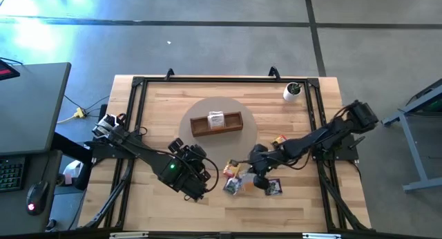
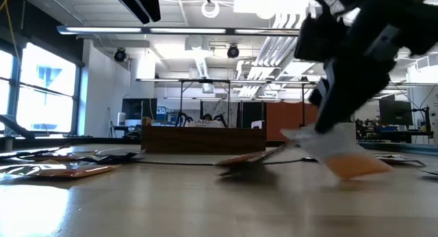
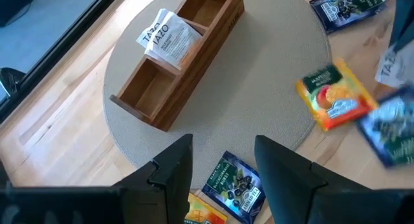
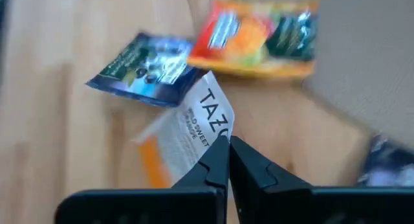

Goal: Pick & Place Tea
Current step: Put the white tea bag into the middle section of the wooden organizer

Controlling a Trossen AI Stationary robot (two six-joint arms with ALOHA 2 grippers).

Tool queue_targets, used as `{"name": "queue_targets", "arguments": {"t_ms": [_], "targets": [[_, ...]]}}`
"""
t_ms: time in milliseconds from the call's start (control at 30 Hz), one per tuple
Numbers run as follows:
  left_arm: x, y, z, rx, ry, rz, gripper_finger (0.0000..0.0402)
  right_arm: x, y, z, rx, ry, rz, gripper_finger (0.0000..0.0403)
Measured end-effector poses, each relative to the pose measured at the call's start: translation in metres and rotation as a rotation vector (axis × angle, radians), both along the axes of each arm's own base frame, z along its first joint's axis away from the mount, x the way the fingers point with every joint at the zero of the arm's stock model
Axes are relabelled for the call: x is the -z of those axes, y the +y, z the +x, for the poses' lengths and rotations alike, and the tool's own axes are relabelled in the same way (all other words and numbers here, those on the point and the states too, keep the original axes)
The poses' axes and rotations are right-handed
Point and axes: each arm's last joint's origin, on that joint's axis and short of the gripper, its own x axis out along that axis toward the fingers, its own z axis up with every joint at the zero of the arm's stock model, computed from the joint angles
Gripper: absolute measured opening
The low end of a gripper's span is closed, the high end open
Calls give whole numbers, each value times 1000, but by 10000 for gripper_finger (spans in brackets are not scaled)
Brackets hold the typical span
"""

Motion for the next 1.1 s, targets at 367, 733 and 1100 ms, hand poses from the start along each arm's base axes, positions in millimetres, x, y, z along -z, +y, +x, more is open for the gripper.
{"name": "queue_targets", "arguments": {"t_ms": [367,733,1100], "targets": [[0,0,0,19,5,26,163,-46,-26,5,145,-323,-445,3],[0,0,0,26,9,32,163,-33,-92,53,165,-532,-765,2],[0,0,0,27,10,32,163,-22,-133,61,115,-621,-673,1]]}}
